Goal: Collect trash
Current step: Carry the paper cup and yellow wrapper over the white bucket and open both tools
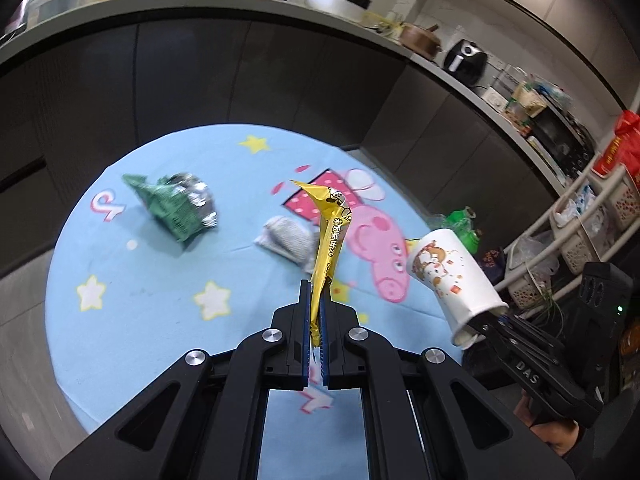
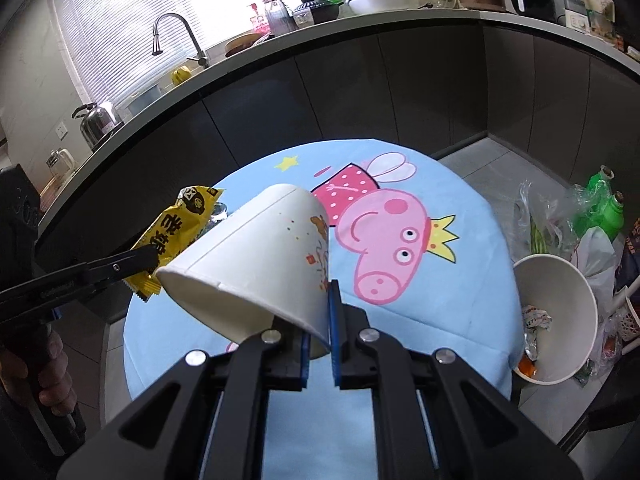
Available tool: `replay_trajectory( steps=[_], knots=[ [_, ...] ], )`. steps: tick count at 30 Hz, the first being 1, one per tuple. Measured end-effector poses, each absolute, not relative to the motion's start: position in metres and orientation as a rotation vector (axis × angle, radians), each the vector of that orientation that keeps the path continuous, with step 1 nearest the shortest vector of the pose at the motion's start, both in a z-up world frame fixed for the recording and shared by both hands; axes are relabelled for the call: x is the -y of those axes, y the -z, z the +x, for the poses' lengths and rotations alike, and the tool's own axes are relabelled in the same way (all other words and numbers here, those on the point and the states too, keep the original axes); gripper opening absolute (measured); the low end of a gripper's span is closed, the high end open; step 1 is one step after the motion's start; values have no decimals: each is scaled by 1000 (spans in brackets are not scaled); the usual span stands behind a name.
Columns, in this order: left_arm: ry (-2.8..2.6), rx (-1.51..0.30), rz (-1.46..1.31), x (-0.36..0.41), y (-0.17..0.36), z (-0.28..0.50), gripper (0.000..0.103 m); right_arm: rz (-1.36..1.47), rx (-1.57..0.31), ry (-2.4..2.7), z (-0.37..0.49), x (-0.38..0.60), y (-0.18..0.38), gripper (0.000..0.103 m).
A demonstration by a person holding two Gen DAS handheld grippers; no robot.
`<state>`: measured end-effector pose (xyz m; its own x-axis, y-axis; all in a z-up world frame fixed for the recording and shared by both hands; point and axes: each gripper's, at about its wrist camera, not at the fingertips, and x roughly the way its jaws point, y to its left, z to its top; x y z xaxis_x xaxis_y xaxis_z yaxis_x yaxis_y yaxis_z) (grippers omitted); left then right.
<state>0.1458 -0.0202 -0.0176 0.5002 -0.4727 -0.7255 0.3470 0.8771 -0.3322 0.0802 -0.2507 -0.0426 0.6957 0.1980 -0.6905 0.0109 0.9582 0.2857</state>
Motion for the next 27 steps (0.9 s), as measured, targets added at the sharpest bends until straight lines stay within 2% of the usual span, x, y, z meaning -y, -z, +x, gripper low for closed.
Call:
replay_trajectory(
  steps=[12,27],
  knots=[
    [696,-878,-48,111,-13,134,3,356,-730,80,52,335,37,9],
    [901,-920,53,234,1,129,3,471,-731,311,12,437,71,9]
  ],
)
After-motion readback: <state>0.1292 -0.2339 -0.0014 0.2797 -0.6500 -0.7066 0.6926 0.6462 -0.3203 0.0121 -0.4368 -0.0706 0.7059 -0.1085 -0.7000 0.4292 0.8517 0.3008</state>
